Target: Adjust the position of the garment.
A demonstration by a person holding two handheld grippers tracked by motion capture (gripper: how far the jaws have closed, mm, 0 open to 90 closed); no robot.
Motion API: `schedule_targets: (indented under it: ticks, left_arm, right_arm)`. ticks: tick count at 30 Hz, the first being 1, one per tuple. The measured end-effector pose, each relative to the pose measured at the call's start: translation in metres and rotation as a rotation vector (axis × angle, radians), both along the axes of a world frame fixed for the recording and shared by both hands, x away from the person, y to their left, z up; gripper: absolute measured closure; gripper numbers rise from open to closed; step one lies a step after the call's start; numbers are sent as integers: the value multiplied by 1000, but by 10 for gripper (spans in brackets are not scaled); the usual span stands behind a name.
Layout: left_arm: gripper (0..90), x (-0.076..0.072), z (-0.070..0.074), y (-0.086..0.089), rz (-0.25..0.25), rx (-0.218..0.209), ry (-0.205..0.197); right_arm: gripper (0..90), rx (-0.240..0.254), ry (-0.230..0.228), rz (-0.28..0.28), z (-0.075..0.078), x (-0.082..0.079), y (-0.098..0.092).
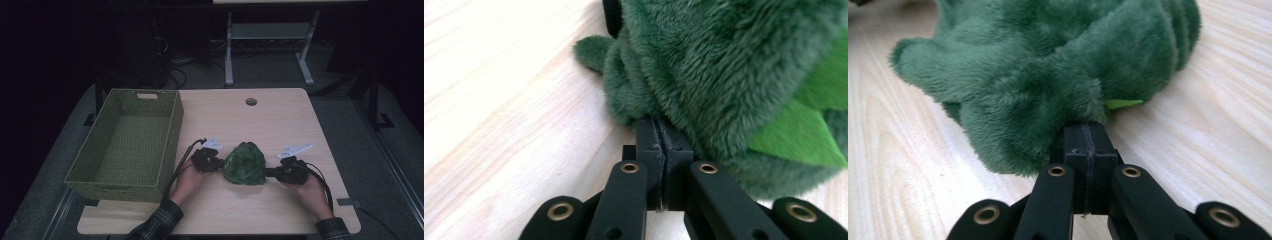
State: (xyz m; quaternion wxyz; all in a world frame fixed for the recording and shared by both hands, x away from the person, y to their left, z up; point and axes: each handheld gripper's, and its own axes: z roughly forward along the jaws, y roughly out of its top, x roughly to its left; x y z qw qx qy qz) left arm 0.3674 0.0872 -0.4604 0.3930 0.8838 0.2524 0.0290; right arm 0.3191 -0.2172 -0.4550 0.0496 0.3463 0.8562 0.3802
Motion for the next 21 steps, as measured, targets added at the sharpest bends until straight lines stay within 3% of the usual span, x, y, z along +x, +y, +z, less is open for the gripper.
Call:
schedule_targets:
  ticks: [7,17,19,21]
  left_arm:
    - [865,-7,28,13,18,-28,-45]
    - [793,-16,65,17,-13,-53,-83]
    - [764,-19,74,15,-38,-52,-85]
    - [715,-21,79,13,-65,-42,-80]
  right_arm:
    - [665,10,-26,-112,-2,3,-22]
    - [281,-131,-91,-257,-18,4,-39]
    - [268,-121,-90,-258,-19,5,-41]
    - [200,-113,-90,-265,-21,6,-40]
